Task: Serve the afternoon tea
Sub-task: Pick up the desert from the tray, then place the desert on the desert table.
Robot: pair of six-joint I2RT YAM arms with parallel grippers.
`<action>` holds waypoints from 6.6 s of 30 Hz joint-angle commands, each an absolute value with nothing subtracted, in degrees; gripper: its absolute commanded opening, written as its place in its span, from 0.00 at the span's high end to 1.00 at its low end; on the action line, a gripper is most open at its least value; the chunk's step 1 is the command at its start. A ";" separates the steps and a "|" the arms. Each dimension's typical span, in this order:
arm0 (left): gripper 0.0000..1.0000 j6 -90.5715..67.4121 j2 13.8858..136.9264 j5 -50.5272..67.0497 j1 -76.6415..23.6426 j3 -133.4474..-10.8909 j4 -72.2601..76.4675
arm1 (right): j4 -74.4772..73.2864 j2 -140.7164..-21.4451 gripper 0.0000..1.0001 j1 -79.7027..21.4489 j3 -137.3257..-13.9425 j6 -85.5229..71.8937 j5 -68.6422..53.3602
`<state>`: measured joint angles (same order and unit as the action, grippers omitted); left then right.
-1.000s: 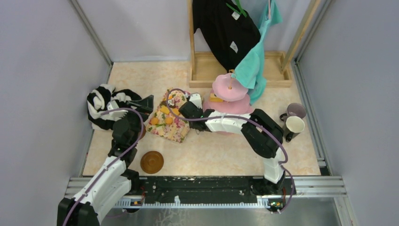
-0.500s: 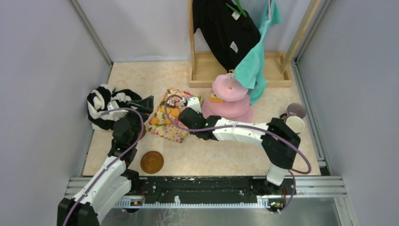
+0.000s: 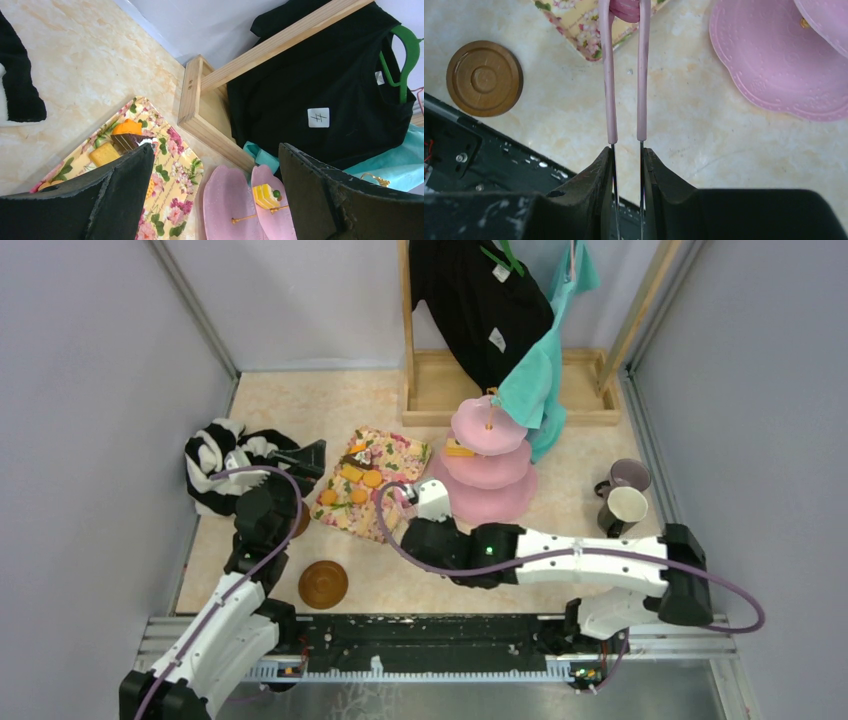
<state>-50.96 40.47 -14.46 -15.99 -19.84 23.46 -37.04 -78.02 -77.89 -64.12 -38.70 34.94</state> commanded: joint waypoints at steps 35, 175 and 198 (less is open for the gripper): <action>0.01 -53.60 46.88 -7.61 -16.17 -24.75 27.92 | -66.06 -52.05 1.00 -62.68 -58.89 -55.58 36.46; 0.01 -54.57 56.58 -10.19 -17.01 -22.66 41.44 | -45.26 -70.11 0.63 -28.98 -64.18 -24.77 15.54; 0.01 -54.63 56.22 -10.09 -17.04 -22.90 40.88 | -46.14 -66.88 0.65 -29.00 -63.05 -24.98 13.95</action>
